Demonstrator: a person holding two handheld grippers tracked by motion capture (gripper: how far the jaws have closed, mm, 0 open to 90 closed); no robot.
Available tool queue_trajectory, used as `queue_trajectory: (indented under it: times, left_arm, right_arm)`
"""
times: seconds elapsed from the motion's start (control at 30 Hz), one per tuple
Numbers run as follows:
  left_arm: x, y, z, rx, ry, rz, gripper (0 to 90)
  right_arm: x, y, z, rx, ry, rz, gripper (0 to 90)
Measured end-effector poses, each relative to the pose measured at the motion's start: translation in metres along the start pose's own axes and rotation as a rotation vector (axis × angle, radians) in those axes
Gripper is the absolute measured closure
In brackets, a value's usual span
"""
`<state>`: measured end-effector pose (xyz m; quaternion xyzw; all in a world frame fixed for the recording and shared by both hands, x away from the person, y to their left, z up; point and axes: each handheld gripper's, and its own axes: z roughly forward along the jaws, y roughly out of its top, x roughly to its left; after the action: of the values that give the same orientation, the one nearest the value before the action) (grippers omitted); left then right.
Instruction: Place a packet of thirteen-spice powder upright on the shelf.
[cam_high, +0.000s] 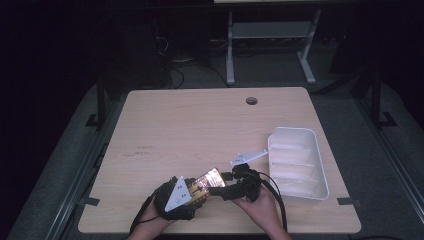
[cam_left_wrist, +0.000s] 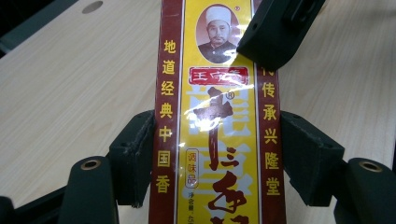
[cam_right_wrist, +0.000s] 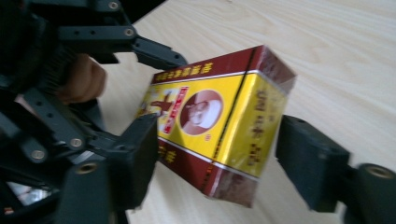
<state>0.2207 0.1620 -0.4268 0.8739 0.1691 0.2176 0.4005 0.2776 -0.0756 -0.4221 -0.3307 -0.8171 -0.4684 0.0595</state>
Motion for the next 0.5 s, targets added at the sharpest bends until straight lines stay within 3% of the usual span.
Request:
queue_trajectory:
  times: [0.1, 0.2, 0.37, 0.5]
  left_arm:
    - [-0.0006, 0.0006, 0.0003, 0.001, 0.000, 0.001, 32.3]
    - [-0.0007, -0.0003, 0.0015, 0.013, -0.010, -0.003, 32.3]
    - [0.0001, -0.0007, 0.0031, 0.017, -0.016, -0.006, 32.2]
    - [-0.0007, -0.0004, 0.0042, 0.020, -0.007, -0.001, 32.2]
  right_arm:
    - [0.0002, -0.0004, 0.0012, 0.001, 0.034, 0.006, 38.7]
    - [0.0011, -0.0003, 0.0011, 0.003, 0.039, 0.017, 43.6]
    - [0.0018, 0.0009, -0.0030, -0.035, 0.073, 0.034, 55.2]
    - [0.0078, 0.0028, -0.0051, -0.046, 0.053, 0.035, 59.0]
